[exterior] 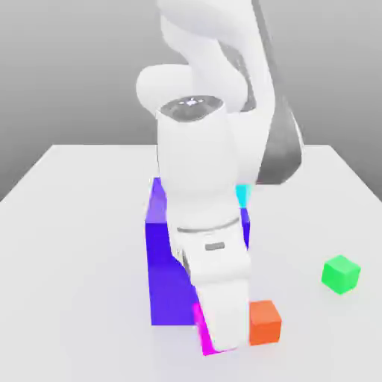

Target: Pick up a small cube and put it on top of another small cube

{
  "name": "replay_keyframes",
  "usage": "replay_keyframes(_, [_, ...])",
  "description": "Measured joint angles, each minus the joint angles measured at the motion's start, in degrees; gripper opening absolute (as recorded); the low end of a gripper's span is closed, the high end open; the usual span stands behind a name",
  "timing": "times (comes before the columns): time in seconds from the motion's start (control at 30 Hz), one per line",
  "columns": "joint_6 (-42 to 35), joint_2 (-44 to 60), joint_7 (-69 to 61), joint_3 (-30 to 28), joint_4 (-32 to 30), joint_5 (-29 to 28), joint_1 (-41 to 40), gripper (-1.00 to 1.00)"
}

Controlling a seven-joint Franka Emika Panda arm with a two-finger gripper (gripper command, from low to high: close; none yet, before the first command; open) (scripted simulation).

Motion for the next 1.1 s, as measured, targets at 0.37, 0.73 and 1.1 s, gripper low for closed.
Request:
replay_keyframes(0.37, [-2.48,-4.62,-23.13,13.02,-3.83,-1.93,9.79,-1.0])
replay_keyframes(0.73, [-4.95,-10.74,-46.08,19.6,-11.27,-2.46,22.51,-1.0])
replay_keyframes(1.1, [1.46,-3.07,-36.57,15.32,-13.23,-18.08,22.19,-1.0])
